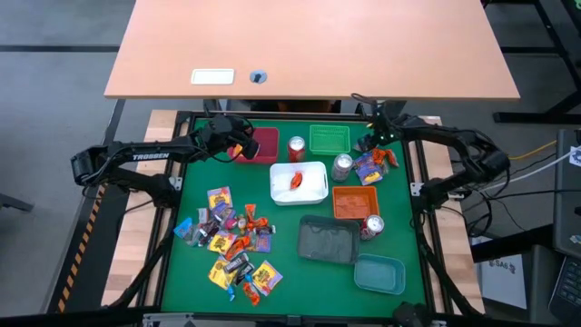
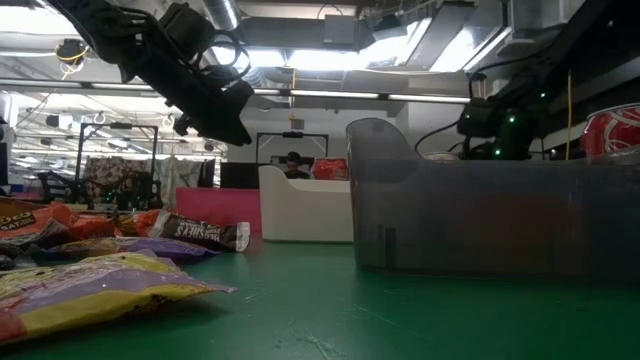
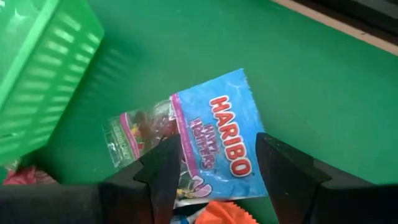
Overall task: Sort candy
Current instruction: Put the blue candy into the green bin
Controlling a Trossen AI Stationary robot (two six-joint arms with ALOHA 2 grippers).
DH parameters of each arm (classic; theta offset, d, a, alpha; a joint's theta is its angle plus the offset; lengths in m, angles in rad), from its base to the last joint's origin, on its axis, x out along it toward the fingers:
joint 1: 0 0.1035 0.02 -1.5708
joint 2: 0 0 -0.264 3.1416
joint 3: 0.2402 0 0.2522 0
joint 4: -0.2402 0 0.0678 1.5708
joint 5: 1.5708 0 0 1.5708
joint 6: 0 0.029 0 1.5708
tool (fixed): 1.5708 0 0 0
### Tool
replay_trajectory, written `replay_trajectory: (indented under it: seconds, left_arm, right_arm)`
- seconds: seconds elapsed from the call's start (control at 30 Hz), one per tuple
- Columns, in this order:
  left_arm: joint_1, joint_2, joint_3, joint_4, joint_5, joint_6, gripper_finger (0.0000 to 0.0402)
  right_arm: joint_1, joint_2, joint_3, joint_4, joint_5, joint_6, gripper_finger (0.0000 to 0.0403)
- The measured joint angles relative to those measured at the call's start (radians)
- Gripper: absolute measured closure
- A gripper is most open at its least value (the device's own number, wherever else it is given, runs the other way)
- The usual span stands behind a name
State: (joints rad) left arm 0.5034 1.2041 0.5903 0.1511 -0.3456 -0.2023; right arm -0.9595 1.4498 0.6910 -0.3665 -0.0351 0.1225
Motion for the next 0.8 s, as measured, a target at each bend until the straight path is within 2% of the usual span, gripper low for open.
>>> replay_trajectory:
  seconds: [0.6,0.8]
  left_arm:
    - [0.000,0.000,0.000,0.000,0.011,0.000,0.0309]
    - [0.000,0.000,0.000,0.000,0.023,0.000,0.0309]
  right_arm:
    - [0.064,0.056,0.000,0.012,0.096,-0.025,0.0197]
    - [0.064,0.064,0.000,0.014,0.094,-0.034,0.0231]
